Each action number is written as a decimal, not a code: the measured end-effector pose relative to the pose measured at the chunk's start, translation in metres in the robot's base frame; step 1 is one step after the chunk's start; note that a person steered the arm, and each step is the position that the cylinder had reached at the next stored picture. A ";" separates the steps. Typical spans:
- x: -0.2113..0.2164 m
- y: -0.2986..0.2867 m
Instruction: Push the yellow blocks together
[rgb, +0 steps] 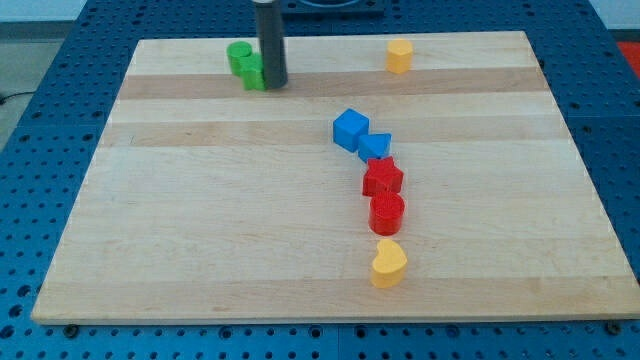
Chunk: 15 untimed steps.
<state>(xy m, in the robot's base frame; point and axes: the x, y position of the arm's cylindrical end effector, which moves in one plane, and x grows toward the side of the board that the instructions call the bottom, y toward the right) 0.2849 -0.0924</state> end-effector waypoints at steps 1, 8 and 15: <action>-0.016 0.066; -0.006 0.187; 0.274 0.198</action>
<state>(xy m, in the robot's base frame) 0.5591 0.1056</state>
